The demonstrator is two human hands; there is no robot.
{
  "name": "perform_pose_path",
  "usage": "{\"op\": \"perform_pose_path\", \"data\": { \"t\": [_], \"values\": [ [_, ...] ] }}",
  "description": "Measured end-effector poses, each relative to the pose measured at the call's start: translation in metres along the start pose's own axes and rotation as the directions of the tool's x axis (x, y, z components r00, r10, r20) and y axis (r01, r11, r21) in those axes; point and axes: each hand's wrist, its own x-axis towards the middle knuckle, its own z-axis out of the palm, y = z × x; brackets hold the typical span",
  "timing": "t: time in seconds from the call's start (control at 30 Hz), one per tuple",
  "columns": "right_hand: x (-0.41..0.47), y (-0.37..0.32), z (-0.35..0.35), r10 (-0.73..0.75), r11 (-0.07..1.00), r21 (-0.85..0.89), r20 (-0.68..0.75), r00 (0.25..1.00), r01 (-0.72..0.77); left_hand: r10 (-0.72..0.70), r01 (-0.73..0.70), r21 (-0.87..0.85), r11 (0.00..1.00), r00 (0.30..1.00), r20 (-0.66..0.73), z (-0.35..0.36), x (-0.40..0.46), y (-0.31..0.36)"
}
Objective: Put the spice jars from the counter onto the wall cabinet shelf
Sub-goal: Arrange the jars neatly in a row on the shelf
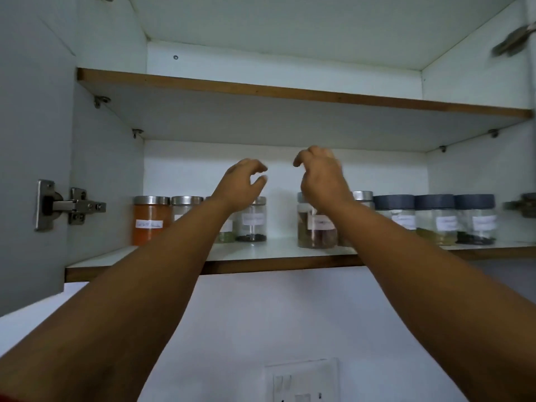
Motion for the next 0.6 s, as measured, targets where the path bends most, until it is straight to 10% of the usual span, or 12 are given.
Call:
{"op": "perform_pose_path", "data": {
  "t": [0.6],
  "values": [
    [-0.01, 0.128, -0.057, -0.037, 0.997, -0.038, 0.464, 0.885, 0.062, -0.233, 0.105, 0.476, 0.873, 0.948, 0.218, 0.056, 0.022, 0.154]
  ]
}}
